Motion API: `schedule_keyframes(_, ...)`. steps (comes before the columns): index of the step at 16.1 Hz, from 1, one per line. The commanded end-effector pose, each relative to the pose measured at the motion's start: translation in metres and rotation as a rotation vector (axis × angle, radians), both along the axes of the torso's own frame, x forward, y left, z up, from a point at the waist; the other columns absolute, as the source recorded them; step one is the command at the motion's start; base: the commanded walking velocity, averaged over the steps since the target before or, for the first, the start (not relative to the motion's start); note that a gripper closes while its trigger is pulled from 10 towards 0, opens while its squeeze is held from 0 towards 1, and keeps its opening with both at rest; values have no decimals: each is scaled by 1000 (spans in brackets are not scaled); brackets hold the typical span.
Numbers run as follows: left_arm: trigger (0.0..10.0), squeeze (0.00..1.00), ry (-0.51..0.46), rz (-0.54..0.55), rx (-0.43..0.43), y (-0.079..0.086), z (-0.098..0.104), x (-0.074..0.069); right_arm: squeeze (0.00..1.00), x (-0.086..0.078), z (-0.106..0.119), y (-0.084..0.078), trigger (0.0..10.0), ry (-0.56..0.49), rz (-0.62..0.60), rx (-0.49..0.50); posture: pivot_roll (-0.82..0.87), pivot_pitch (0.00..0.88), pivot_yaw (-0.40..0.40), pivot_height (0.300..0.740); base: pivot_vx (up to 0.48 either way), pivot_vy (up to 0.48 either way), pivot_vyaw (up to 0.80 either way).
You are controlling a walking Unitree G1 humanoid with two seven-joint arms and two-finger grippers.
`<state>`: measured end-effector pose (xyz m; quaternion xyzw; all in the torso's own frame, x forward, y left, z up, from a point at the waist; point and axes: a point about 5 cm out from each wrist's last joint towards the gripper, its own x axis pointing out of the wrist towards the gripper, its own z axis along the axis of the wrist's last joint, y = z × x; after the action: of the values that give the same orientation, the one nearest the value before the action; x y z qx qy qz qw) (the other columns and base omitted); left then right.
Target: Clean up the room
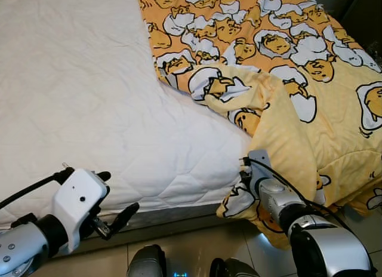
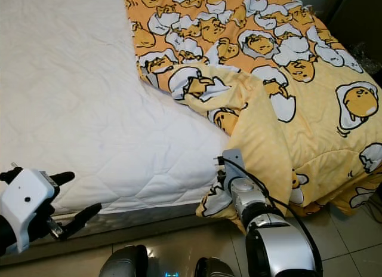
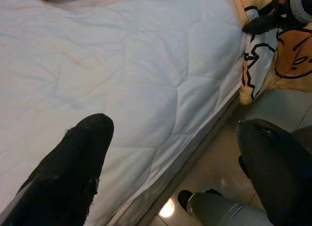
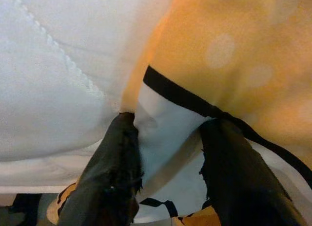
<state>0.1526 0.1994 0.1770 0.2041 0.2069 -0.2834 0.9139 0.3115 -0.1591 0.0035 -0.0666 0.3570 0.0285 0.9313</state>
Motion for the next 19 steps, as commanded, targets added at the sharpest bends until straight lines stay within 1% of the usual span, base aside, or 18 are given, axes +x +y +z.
schedule_keyframes(1, 10000, 1000, 18, -15, -8, -4, -3, -1, 0, 4, 4, -6, 0, -11, -8, -1, 285, 157, -43, 740, 0, 0, 0)
schedule_keyframes(3, 10000, 1000, 29, -22, -15, -4, -5, -1, 0, 4, 5, -7, 0, -15, -8, -2, 286, 152, -44, 740, 0, 0, 0)
schedule_keyframes(7, 10000, 992, 95, -73, -31, -4, -7, -11, 0, 5, 6, -5, 0, -22, 17, 29, 276, 126, -43, 740, 0, 0, 0)
schedule_keyframes(8, 10000, 996, 104, -79, -38, -3, -8, -11, 0, 5, 6, -4, 0, -25, 25, 40, 270, 117, -43, 740, 0, 0, 0)
schedule_keyframes(9, 10000, 996, 111, -83, -42, -3, -8, -11, 0, 5, 6, -4, 0, -27, 38, 45, 264, 106, -43, 740, 0, 0, 0)
schedule_keyframes(10, 10000, 996, 117, -96, -36, -1, -8, -10, 0, 5, 6, -3, 0, -32, 83, 56, 257, 92, -44, 740, 0, 0, 0)
schedule_keyframes(11, 10000, 992, 118, -99, -33, 1, -8, -9, 0, 3, 6, 0, 0, -38, 165, 63, 252, 86, -45, 740, 0, 0, 0)
schedule_keyframes(12, 10000, 992, 114, -97, -32, 3, -8, -8, 0, -1, 3, 5, 0, -34, 282, 72, 247, 81, -44, 740, 0, 0, 0)
schedule_keyframes(13, 10000, 992, 113, -97, -32, 4, -7, -8, 0, -3, 2, 7, 0, -29, 331, 78, 247, 81, -44, 740, 0, 0, 0)
schedule_keyframes(14, 10000, 996, 109, -101, -34, 4, -7, -7, 0, -14, -4, 12, 0, -10, 515, 125, 239, 75, -45, 740, 0, 0, 0)
schedule_keyframes(15, 10000, 992, 105, -106, -38, 2, -6, -8, 0, -47, -14, 18, 0, 55, 862, 309, 238, 74, -44, 740, 0, 0, 0)
schedule_keyframes(16, 10000, 992, 105, -106, -38, 2, -6, -8, 0, -47, -14, 18, 0, 55, 862, 309, 238, 74, -44, 740, 0, 0, 0)
schedule_keyframes(17, 10000, 992, 109, -113, -37, 3, -6, -9, 0, -78, -17, 8, 0, 169, 1099, 451, 235, 73, -40, 740, 0, 0, 0)
schedule_keyframes(18, 10000, 992, 112, -118, -37, 3, -7, -9, 0, -94, -16, -1, 0, 241, 1208, 498, 235, 73, -40, 740, 0, 0, 0)
schedule_keyframes(19, 10000, 996, 114, -122, -36, 3, -7, -9, 0, -99, -14, -4, 0, 250, 1251, 499, 235, 73, -39, 740, 0, 0, 0)
